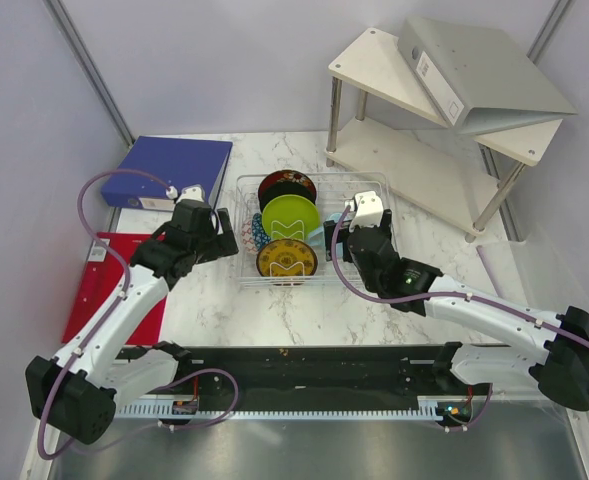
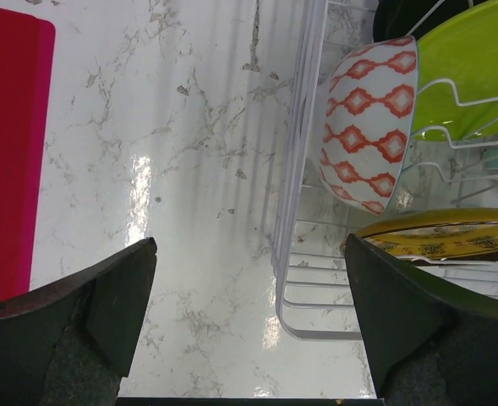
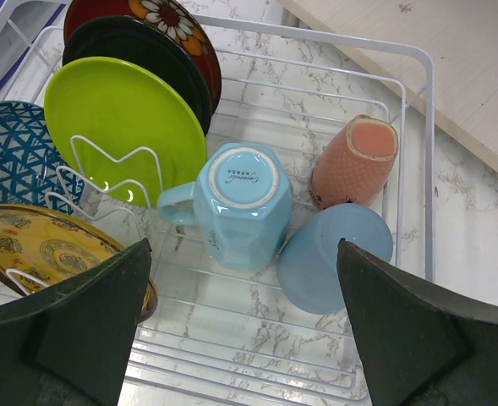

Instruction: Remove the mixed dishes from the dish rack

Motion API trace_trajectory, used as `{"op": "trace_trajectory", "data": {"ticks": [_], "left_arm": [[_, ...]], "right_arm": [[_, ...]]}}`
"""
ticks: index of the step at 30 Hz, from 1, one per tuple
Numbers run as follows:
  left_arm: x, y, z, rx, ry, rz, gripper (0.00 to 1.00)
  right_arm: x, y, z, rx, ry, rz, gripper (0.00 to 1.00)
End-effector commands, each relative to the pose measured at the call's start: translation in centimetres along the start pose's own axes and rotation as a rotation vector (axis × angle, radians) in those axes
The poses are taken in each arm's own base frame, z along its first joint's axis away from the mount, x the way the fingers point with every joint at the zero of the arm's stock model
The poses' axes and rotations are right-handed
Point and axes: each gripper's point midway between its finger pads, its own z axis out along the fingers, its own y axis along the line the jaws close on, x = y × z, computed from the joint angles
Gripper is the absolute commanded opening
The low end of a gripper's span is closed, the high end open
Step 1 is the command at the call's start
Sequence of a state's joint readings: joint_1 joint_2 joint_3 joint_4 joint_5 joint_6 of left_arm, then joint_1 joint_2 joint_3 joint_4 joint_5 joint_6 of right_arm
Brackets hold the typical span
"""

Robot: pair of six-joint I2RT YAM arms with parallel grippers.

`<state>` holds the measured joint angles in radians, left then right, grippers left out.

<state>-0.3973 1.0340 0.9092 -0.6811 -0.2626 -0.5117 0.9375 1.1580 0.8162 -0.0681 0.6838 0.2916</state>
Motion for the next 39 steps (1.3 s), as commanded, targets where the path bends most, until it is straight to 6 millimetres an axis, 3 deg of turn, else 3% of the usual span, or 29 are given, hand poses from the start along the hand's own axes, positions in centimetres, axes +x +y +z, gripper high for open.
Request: {"op": "trace_trajectory", "data": {"ticks": [1,3,5,6,8,9,15,19,25,27,31,32,35,39], "left_arm": [[-1.6,0.3,-0.7,-0.039,-0.030,0.049,0.99],[-3.9,0.0,-1.7,-0.061,-0.078,0.066,0.99],[-4.8,0.3,-1.8,-0.137,-0.082,0.118,1.00],[-6.6,-0.3,-2.6,-0.144,-0.115,0.118,1.00],[-7.5,-0.3,-2.3,-0.206,-0.111,0.155,0.99],[-8.9,-0.9,-2.8,-0.203,-0.139,0.147,1.00],[-10.6,-4.1,-1.8,-0.202,-0.144,0.245,0.96],[-9.8,-6.0,-0.5,-0.262,-0.131,0.380,0.84],[-8.0,-7.7,1.9,-0.262,-0.063,0.439,0.71],[-7.6,-7.8,2.6,-0.273,-0.047,0.450,0.63],[-6.4,-8.0,3.4,-0.274,-0.014,0.456,0.61],[-6.2,-8.0,3.5,-0.274,-0.010,0.458,0.53],[-5.1,-7.8,4.1,-0.277,0.017,0.468,0.44],[-4.0,-7.8,4.6,-0.287,0.037,0.473,0.43]], "right_arm": [[-1.6,0.5,-0.5,-0.033,-0.030,0.043,0.98],[-1.9,0.7,-0.6,-0.043,-0.034,0.043,0.98],[-2.4,1.0,-0.5,-0.051,-0.039,0.048,0.98],[-2.7,1.2,-0.5,-0.055,-0.041,0.053,0.98],[-2.8,1.4,-0.4,-0.056,-0.040,0.053,0.98],[-3.0,1.6,-0.4,-0.059,-0.043,0.059,0.98],[-3.3,1.5,-0.5,-0.058,-0.048,0.052,0.98],[-3.2,0.9,-0.4,-0.023,-0.047,0.046,0.98],[-3.0,0.8,-0.2,-0.014,-0.039,0.042,0.98],[-2.8,0.9,-0.2,-0.016,-0.032,0.040,0.98],[-2.3,1.1,0.1,-0.017,-0.017,0.031,0.98],[-2.2,1.1,0.1,-0.016,-0.012,0.030,0.98],[-2.0,1.1,0.2,-0.011,-0.009,0.029,0.98],[-1.6,1.3,0.5,-0.013,0.002,0.036,0.98]]}}
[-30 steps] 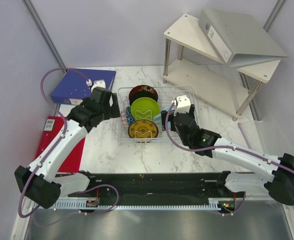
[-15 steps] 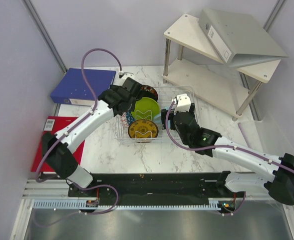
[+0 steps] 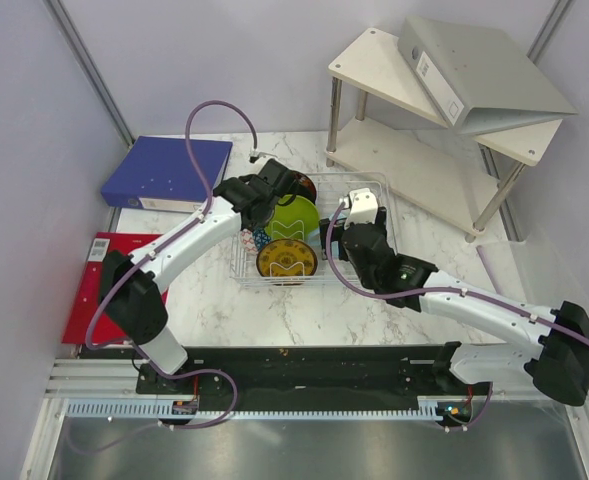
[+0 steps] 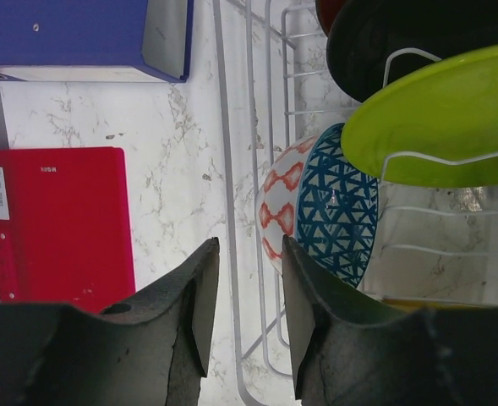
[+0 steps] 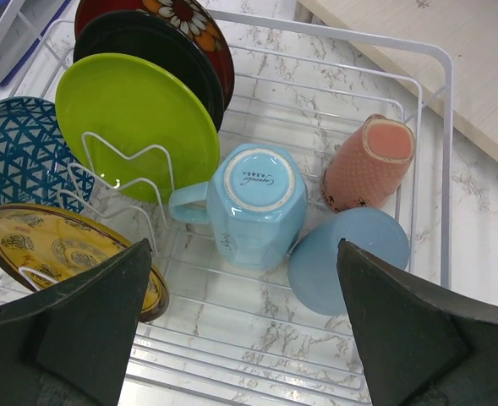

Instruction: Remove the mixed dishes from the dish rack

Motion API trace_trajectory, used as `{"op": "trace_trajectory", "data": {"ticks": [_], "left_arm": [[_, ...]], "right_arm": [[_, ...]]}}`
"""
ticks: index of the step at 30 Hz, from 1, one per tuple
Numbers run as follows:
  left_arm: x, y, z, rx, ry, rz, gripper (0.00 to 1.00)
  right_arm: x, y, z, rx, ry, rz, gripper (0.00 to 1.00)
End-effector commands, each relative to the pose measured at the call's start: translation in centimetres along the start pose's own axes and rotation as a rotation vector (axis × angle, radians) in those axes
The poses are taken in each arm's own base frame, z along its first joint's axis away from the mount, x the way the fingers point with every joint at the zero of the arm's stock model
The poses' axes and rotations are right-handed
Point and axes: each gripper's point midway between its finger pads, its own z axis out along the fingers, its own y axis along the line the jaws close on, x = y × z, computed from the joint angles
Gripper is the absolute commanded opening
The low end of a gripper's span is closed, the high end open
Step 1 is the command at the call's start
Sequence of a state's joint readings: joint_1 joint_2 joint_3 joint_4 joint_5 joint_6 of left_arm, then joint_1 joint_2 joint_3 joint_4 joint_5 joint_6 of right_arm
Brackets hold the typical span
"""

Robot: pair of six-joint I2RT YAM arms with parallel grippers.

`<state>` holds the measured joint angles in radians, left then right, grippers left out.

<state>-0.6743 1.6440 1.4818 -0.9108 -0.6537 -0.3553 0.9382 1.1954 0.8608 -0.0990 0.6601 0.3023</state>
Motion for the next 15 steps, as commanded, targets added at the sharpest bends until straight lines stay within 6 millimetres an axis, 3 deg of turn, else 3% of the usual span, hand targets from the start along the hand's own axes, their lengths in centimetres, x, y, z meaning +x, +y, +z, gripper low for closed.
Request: {"op": "trace_trajectory", "data": {"ticks": [1,15], "left_arm": [[0.8,-0.6,0.6,-0.024,0.016,-0.006,0.43],[4.8,-2.5,2.9,-0.102,0.095,-0.108,0.46]], "right_arm": [[-1.4,0.5,0.1,0.000,-0.020,0.042,0.98],[-0.9,1.6,0.7,-0.026,0.007,0.059,0.98]]}}
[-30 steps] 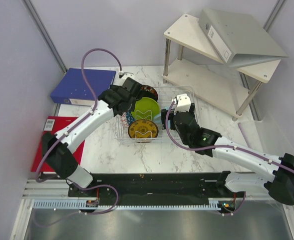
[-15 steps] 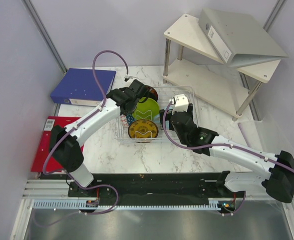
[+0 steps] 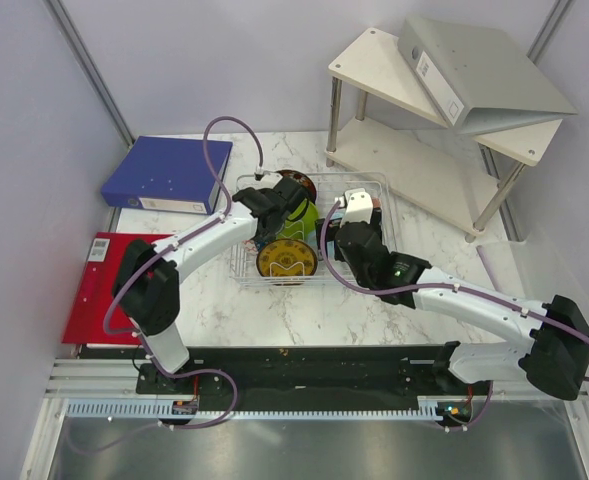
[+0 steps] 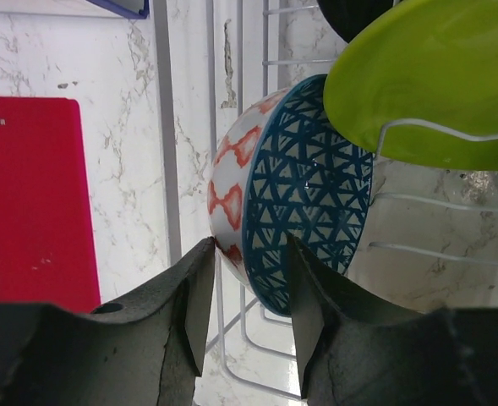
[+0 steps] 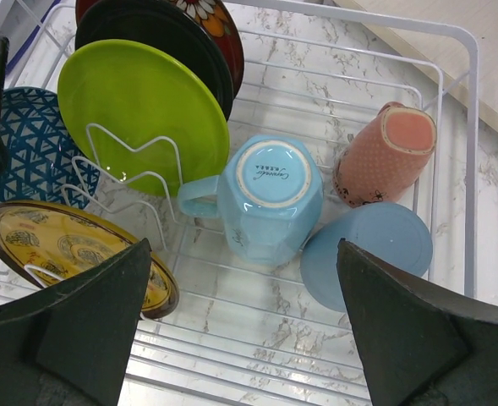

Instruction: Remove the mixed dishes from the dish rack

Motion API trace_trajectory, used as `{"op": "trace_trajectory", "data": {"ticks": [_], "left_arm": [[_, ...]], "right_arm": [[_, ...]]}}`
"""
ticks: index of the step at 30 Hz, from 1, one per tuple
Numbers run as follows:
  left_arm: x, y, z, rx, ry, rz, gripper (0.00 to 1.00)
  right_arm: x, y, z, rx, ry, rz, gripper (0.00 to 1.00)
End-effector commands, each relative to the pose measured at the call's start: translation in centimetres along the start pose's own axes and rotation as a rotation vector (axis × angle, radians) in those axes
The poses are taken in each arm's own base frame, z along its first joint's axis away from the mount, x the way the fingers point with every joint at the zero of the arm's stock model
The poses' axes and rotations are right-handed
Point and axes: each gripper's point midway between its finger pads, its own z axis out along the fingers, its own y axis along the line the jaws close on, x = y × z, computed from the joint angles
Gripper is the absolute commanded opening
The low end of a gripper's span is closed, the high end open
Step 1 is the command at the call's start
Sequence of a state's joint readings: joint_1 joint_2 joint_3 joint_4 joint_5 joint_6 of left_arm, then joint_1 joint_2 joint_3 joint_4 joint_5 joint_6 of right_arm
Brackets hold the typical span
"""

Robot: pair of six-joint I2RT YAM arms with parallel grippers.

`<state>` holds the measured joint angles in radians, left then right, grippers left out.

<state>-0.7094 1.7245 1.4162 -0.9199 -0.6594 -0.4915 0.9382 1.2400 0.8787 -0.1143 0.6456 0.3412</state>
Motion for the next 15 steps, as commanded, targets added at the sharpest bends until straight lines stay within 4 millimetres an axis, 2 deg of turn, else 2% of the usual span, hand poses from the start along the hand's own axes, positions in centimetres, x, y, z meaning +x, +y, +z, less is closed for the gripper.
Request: {"op": "trace_trajectory", "data": {"ticks": [1,6,13,15], "left_arm": [[1.16,-0.02,0.98,-0.072,0.007,-0.096,0.45],[1.87,0.10,1.37,-0.091,0.015,-0.125,0.35],[2.09,0.26,1.44,-0.098,0.017,-0.118,0.06],[2.06,0.40,1.32,-0.101,0.016,-0.120,0.02]], "right_arm": [[-1.83,0.96,-0.04,-0.024,-0.029,0.046,0.98],[-1.60,0.69,-0.05,-0.014,-0.028,0.042,0.98],[-1.30,0.72,0.10,-0.011,-0.021,0.040,0.98],[-1.31,0.82,0.08,-0.015,-0.021,0.041,0.98]]}}
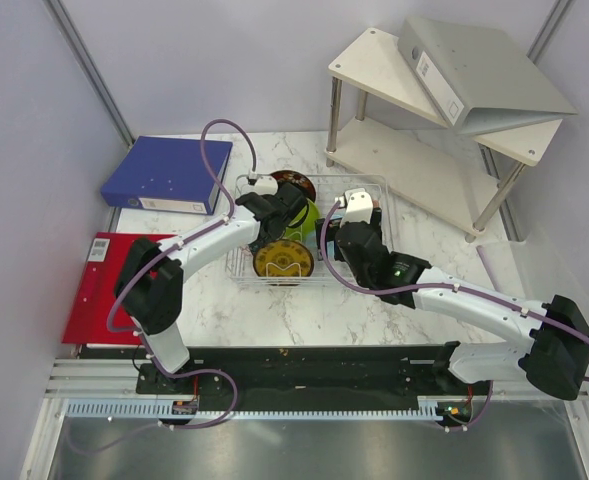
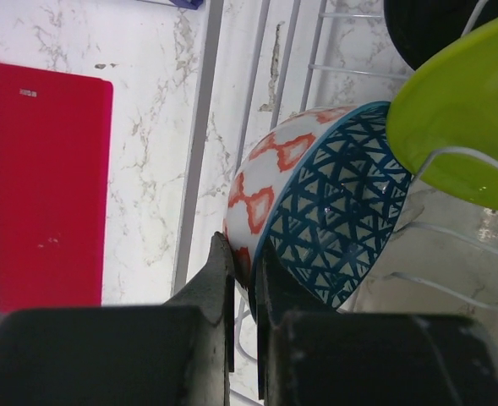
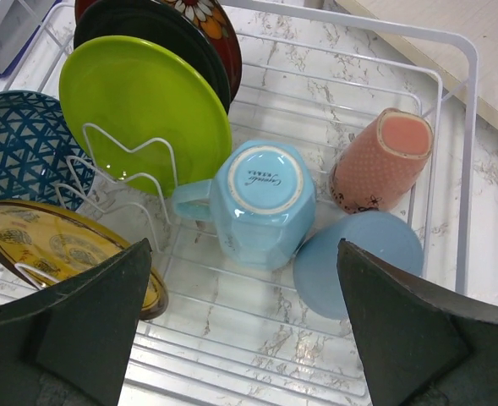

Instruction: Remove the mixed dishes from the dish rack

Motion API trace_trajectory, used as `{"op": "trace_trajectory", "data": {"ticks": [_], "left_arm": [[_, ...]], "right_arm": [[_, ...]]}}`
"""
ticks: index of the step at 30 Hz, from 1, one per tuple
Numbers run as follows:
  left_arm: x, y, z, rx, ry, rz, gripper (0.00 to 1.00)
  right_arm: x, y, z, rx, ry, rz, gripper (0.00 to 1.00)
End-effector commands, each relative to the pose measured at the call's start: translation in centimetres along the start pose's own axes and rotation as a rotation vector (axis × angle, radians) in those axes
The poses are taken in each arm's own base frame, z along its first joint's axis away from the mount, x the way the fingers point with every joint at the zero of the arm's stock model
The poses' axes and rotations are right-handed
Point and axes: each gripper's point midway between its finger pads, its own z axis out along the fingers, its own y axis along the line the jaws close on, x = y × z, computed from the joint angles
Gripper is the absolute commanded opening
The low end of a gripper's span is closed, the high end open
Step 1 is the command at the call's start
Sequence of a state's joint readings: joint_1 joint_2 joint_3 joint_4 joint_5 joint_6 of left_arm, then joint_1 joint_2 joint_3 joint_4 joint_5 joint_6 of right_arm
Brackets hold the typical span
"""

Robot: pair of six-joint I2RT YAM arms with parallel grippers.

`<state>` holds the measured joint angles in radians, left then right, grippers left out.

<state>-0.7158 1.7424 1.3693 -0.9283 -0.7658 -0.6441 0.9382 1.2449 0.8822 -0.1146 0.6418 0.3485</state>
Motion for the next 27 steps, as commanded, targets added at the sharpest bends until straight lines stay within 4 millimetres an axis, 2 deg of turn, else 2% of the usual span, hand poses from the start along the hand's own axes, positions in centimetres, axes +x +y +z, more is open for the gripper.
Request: {"op": "trace_trajectory", "data": {"ticks": [1,11,16,27], "left_arm": [[0.9,-0.4,0.1,0.011,0.030,-0.018,0.02],[-0.4,0.3,-0.9,-0.022,-0.014,-0.024,0.02],[-1.1,0.8,-1.4,-0.098,-0.064,-0.017,0.02],[-2.6,1.8,-3.8,-0.236,-0.179,-0.015,0.02]], "right_arm": [[-1.3,0.6,0.0,-0.009,-0.025,0.034,0.98],[-1.1,0.5,0.1,-0.001,-0.021,0.036,0.98],[-0.9,0.5,0.2,0.001,-0.016,0.034,0.98],[-1.0,0.2,0.3,0.018,-0.022,0.030,0.98]]}}
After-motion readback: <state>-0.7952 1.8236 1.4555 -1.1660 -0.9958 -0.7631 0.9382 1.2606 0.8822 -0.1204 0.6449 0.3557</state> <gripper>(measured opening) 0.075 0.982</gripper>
